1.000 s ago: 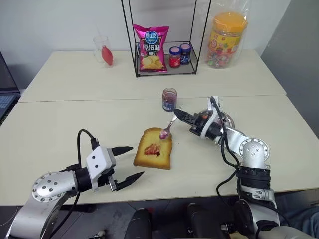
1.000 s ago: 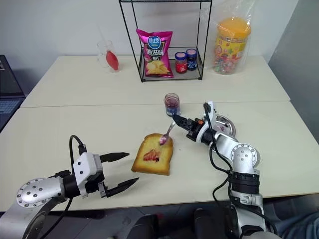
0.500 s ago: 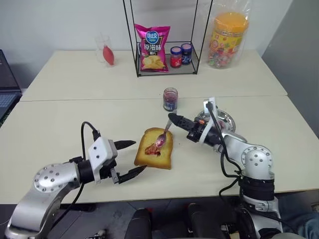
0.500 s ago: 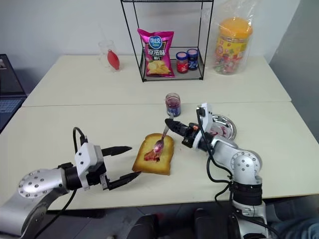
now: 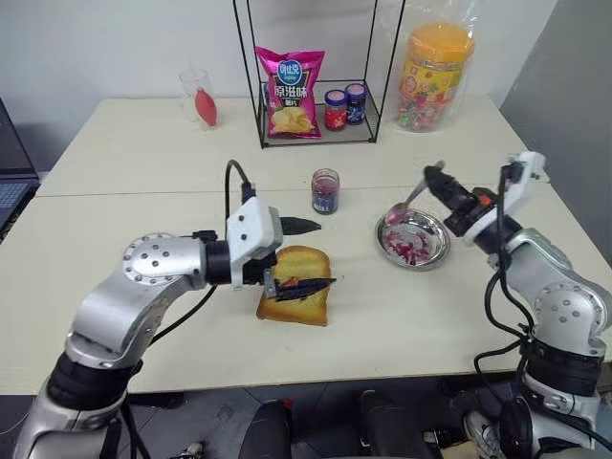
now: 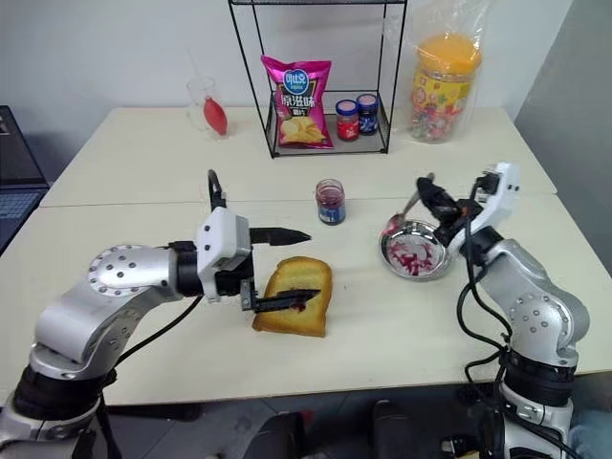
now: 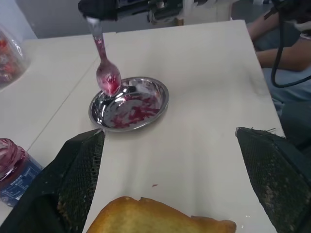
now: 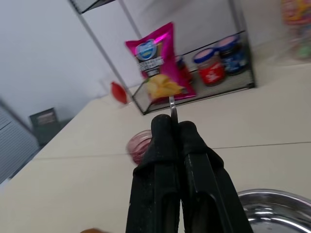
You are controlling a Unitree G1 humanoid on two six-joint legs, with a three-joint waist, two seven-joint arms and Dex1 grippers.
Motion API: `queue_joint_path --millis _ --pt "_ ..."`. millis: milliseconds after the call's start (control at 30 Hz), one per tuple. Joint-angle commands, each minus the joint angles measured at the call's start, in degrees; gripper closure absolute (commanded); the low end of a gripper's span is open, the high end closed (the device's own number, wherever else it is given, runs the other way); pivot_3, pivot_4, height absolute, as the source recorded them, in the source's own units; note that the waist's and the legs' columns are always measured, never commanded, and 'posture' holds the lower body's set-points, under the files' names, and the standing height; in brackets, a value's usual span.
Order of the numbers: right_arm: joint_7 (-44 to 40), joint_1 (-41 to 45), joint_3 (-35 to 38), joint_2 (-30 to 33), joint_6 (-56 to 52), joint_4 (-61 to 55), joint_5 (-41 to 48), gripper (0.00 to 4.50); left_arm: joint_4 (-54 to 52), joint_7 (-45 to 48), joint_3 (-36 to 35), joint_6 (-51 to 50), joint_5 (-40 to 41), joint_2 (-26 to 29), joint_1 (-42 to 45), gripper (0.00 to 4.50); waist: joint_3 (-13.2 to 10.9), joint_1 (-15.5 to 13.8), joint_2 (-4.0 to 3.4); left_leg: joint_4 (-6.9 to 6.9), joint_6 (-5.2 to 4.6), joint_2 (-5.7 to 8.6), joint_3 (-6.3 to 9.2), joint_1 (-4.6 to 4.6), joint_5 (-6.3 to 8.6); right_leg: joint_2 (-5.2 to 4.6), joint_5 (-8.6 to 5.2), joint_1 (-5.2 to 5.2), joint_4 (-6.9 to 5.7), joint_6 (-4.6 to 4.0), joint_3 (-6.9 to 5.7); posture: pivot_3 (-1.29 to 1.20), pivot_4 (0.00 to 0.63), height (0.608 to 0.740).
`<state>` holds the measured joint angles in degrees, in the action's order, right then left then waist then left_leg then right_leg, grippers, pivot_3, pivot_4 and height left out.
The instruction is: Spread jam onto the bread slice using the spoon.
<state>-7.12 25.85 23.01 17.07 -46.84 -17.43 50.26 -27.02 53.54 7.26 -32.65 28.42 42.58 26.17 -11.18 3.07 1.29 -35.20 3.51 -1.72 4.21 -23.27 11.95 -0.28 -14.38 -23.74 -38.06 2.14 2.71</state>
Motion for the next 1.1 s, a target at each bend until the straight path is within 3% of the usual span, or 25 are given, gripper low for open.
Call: queue_joint_path --millis 33,367,800,1100 --pt "1.58 -0.20 4.25 -1.32 6.54 4.12 -1.36 4.48 1.68 1.18 3.96 0.58 -2.81 -1.24 3.27 0.00 0.00 0.01 0.00 0.00 0.00 0.00 0.00 0.00 0.00 0.00 0.00 0.00 -0.01 0.00 -0.01 0.00 0.150 0.740" --pt "0.76 -0.84 7.31 -2.29 7.98 14.11 0.51 4.48 8.69 -3.07 10.26 -1.03 -9.01 -10.25 10.84 0.00 -0.01 0.04 -0.03 0.00 -0.01 0.01 0.00 0.06 -0.01 0.01 0.01 0.05 -0.05 0.00 0.02 0.00 0.150 0.740" --pt "0.09 -3.30 7.02 -2.27 10.60 19.36 -2.16 4.48 11.52 -1.67 13.20 1.52 -13.79 -13.82 14.88 0.00 0.00 -0.04 -0.04 0.00 -0.01 0.02 -0.02 0.26 -0.01 0.01 0.00 0.25 -0.04 0.00 0.06 0.00 0.150 0.740" --pt "0.64 -5.98 6.13 -2.41 13.12 20.18 -4.50 2.76 12.39 -1.51 13.04 2.02 -15.02 -14.79 14.77 0.00 0.00 -0.02 -0.05 0.00 -0.01 0.02 -0.03 0.30 -0.01 0.01 0.01 0.29 -0.05 0.00 0.08 0.00 0.150 0.740"
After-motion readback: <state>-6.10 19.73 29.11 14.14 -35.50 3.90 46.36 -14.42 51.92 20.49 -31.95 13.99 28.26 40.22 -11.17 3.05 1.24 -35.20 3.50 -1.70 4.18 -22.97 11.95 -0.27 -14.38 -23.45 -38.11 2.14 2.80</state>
